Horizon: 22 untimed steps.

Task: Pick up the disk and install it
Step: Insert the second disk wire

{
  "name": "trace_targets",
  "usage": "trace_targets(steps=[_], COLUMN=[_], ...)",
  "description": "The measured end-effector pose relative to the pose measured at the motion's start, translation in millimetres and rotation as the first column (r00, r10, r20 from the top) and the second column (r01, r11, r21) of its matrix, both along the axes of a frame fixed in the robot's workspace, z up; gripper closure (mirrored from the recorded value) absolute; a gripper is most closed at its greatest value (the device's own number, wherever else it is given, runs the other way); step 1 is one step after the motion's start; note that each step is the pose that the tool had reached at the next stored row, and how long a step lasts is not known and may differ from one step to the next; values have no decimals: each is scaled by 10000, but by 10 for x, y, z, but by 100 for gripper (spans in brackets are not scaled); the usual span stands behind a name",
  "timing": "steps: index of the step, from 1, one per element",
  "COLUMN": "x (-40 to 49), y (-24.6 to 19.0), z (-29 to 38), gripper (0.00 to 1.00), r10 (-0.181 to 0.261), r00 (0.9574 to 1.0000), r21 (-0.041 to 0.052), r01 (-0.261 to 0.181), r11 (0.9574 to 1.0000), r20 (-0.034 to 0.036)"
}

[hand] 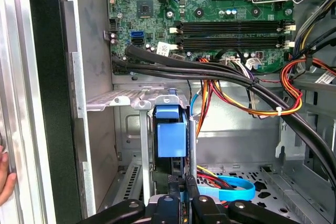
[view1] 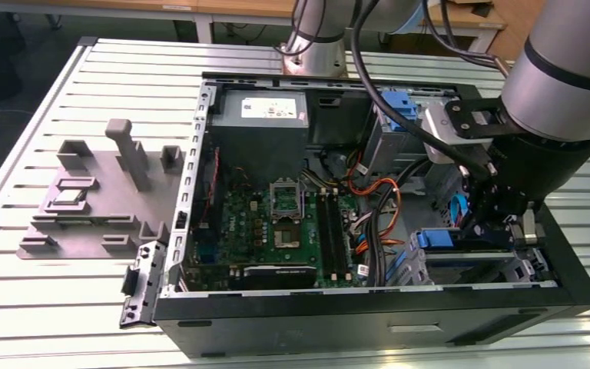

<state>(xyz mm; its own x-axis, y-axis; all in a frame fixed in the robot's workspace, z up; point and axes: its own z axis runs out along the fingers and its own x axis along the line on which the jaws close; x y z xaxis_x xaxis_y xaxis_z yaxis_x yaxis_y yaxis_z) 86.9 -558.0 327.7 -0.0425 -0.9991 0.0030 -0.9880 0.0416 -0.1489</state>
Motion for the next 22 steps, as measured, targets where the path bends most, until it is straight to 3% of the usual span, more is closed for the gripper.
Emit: trace_targets(steps=[8,9,12,22], x=[0,0,0,0], y=[0,0,0,0], z=[-3,-3,4,98], gripper=[83,76,76,76], r10=[0,0,0,-1], r00=[10000,10000,10000,10000], r21=[5,5,1,41], r01=[0,0,0,1], r11=[10000,10000,10000,10000], r20=[0,0,0,-41])
